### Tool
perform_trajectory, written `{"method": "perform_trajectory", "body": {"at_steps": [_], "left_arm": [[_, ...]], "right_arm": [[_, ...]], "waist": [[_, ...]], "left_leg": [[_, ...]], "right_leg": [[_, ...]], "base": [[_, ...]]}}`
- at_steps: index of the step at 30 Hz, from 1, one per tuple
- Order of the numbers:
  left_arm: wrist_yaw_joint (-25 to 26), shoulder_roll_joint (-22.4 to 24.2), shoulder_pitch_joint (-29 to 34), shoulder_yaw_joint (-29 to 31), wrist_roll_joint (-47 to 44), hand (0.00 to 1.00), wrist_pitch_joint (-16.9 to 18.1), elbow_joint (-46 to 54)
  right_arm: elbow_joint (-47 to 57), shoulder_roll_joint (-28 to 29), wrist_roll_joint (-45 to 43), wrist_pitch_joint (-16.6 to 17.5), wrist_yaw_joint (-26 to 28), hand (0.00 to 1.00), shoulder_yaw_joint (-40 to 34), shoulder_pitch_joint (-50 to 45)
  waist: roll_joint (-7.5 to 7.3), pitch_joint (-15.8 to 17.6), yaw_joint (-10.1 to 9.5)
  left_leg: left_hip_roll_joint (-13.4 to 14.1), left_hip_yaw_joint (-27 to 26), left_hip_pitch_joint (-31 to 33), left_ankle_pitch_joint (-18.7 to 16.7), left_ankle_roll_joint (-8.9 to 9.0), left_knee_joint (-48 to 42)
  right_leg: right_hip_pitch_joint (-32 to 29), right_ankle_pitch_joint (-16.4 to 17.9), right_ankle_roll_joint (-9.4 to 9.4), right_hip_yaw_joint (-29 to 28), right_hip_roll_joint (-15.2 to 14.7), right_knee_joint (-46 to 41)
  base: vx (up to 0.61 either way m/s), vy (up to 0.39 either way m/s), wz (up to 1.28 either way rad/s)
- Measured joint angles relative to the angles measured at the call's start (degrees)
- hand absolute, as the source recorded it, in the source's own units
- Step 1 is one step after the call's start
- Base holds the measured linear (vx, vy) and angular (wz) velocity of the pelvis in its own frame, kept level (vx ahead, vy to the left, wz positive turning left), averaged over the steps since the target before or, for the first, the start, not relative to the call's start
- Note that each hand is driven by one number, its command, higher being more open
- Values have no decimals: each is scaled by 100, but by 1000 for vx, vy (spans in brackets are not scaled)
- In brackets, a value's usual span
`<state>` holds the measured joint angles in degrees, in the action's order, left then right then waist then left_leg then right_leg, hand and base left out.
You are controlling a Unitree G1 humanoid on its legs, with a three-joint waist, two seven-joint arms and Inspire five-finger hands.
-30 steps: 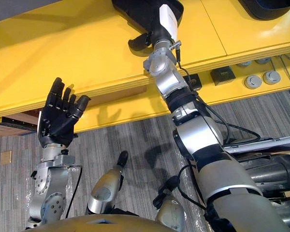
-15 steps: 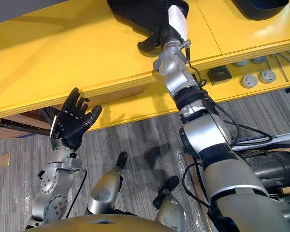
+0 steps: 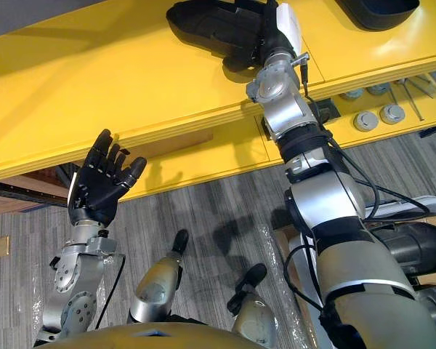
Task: Walk over and take three plastic housings, then place them on the shelf
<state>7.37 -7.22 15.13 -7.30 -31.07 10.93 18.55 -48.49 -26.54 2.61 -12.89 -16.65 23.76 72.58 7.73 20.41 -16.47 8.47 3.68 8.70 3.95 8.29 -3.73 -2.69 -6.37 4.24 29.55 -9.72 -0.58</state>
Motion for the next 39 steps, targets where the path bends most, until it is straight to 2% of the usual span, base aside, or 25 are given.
{"method": "perform_trajectory", "body": {"at_steps": [1, 2, 4, 6, 8, 10, 11, 14, 18, 22, 29, 34, 39], "left_arm": [[-4, 0, 28, 0, 0, 100, 0, 0], [-15, 0, 76, 9, 0, 100, 0, 0], [-45, -1, 129, 34, 0, 100, -1, -1], [-135, -2, 132, 71, 0, 100, -1, 0], [-264, -4, 144, 206, -1, 100, -1, -1], [-342, -14, 196, 288, -1, 100, -1, -1], [-435, -42, 235, 379, -1, 100, -1, 0], [-601, -175, 322, 546, -4, 100, 1, 0], [-775, -349, 338, 588, -27, 100, 5, 0], [-888, -470, 337, 590, -33, 100, 41, 0], [-1080, -582, 290, 583, -81, 100, 132, 0], [-1130, -724, 294, 585, -220, 100, 150, 0], [-1141, -726, 291, 588, -254, 100, 150, -1]], "right_arm": [[3, -1, 34, 145, 8, 100, 0, 1], [52, -28, 45, 434, 102, 100, 1, 1], [371, -143, 44, 690, 302, 100, 44, 2], [705, -453, 39, 1007, 538, 100, 235, 55], [947, -864, 63, 1546, 687, 100, 486, 268], [1080, -1147, 83, 1766, 830, 100, 598, 427], [1141, -1365, 52, 1938, 964, 100, 730, 560], [1328, -1695, 132, 2156, 1094, 100, 852, 668], [1322, -1949, 186, 2198, 1258, 100, 1160, 667], [1345, -2084, 961, 2404, 1491, 100, 1652, 668], [1294, -2536, 1279, 2565, 1798, 100, 2566, 751], [1058, -2613, 1158, 2569, 2189, 100, 2989, 1008], [976, -2722, 792, 2363, 2581, 100, 3164, 1049]], "waist": [[-9, -3, 8], [-36, -1, 40], [-62, 0, 91], [-83, -3, 82], [-127, -2, 88], [-157, -7, 92], [-205, -20, 97], [-372, -35, 109], [-532, -36, 92], [-640, -41, 81], [-674, -40, 86], [-680, -41, 72], [-688, -37, -13]], "left_leg": [[-1, -4, -1, 0, 0, 0], [-1, -4, -7, -1, 1, -2], [-1, -3, -7, -3, 4, -2], [3, 9, -6, -7, 8, -3], [12, 42, -5, -12, 15, -3], [11, 66, -5, -17, 19, -3], [12, 78, -5, -28, 26, -3], [19, 81, -8, -47, 30, -8], [22, 15, -23, -78, 26, -25], [35, -144, -17, -234, 21, -225], [35, -177, 96, -357, 14, -405], [33, -178, 118, -381, 13, -405], [32, -175, 125, -392, 7, -405]], "right_leg": [[3, -3, 1, 0, 0, 5], [25, -19, 1, 8, 6, 35], [74, -47, 7, 21, 27, 121], [112, -81, 8, 30, 49, 183], [133, -82, 8, 37, 68, 198], [160, -86, 12, 61, 78, 231], [185, -94, 18, 83, 92, 275], [195, -94, 18, 76, 103, 296], [186, -101, 24, 9, 100, 302], [185, -167, 32, -155, 110, 373], [148, -175, 38, -172, 111, 396], [147, -185, 48, -178, 126, 466], [147, -185, 48, -176, 129, 473]], "base": [[-44, -8, -1], [-41, -8, 0], [-29, -11, 3], [-19, -14, 5], [-10, -16, 6], [-5, -16, 6], [0, -19, 3], [0, 0, 0], [-11, 3, -5], [-15, 11, -20], [-3, 7, -5], [0, 0, 0], [0, 0, 0]]}}
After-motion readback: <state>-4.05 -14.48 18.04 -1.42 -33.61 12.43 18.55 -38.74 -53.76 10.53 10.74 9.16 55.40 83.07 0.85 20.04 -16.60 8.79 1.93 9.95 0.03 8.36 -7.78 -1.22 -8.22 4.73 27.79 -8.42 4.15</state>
